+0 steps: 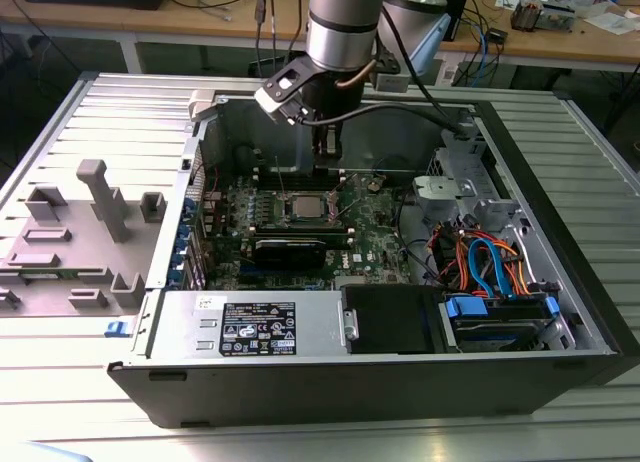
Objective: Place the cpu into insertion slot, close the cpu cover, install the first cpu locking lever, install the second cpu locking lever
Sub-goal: 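Close the cpu cover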
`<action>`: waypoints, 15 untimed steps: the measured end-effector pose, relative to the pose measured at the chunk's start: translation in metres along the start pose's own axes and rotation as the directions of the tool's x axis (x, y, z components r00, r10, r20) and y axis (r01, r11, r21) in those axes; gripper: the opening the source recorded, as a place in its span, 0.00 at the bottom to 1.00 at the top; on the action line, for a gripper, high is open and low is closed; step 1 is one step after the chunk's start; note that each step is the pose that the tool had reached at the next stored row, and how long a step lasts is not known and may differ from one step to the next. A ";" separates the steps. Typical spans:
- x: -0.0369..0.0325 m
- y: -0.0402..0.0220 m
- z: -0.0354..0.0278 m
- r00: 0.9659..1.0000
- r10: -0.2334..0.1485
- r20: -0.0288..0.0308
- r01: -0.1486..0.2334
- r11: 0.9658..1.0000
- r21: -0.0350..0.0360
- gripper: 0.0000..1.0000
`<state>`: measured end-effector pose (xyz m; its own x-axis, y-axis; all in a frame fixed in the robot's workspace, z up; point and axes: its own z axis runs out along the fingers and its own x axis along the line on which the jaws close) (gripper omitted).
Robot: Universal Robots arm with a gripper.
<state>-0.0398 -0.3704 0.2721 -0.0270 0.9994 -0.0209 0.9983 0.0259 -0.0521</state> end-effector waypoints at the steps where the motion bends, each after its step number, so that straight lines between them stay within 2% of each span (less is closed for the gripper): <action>1: 0.0000 -0.0001 -0.0013 1.000 0.000 0.000 0.000 1.000 0.000 0.11; 6: -0.0004 -0.0003 -0.0064 1.000 0.000 -0.002 0.000 1.000 0.000 0.11; 11: -0.0008 -0.0008 -0.0141 1.000 0.000 -0.005 0.000 1.000 0.000 0.11; 13: -0.0012 -0.0012 -0.0219 1.000 0.000 -0.007 0.000 1.000 0.000 0.11; 14: -0.0014 -0.0013 -0.0257 1.000 -0.001 -0.008 0.001 1.000 0.000 0.11; 15: -0.0025 -0.0015 -0.0289 1.000 -0.001 -0.020 0.001 1.000 -0.001 0.11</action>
<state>-0.0398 -0.3723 0.3011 -0.0271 0.9996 -0.0012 0.9983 0.0270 -0.0516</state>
